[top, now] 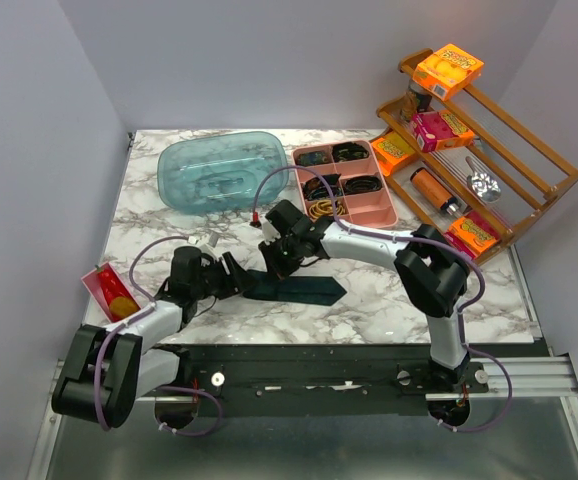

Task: Roll the ties
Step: Roll the tie at the center of the board.

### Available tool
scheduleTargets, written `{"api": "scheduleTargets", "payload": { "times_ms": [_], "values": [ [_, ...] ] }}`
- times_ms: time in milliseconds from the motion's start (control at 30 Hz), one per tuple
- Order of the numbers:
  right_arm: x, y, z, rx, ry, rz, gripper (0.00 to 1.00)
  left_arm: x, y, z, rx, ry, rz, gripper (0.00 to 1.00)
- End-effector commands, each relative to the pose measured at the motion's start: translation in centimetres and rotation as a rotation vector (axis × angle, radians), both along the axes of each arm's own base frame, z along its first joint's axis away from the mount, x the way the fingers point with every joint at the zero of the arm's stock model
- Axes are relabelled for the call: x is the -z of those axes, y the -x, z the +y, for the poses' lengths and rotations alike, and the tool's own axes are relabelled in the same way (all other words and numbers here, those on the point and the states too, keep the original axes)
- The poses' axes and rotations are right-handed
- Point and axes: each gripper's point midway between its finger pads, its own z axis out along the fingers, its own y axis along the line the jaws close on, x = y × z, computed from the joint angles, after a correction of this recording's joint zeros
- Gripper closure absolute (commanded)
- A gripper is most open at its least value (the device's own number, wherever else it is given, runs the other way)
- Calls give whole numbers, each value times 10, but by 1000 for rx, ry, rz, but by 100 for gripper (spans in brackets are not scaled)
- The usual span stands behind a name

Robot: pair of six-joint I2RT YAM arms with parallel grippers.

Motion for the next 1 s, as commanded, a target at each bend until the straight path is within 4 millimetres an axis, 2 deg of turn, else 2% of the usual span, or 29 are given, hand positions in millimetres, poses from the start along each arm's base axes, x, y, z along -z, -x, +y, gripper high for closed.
{"api": "scheduleTargets", "payload": {
  "times_ms": [0, 167, 267, 600, 800, 967],
  "values": [
    [3, -6, 7, 12, 10, -19, 90, -7, 2, -10, 61, 44, -52, 42],
    [2, -6, 11, 4, -2, -7, 90, -12, -2, -13, 61, 58, -71, 58],
    [1, -6, 11, 4, -2, -7, 90, -16, -7, -12, 44, 46, -82, 64],
    [-14, -12, 10, 19, -8, -42, 90, -22, -21, 0, -9, -181, -39, 69],
    [-8, -12, 13, 12, 0, -26, 90, -23, -22, -3, -14, -327, -11, 69],
    [-5, -11, 12, 20, 8, -19, 90, -30, -27, 5, -59, -423, -2, 70]
  ]
}}
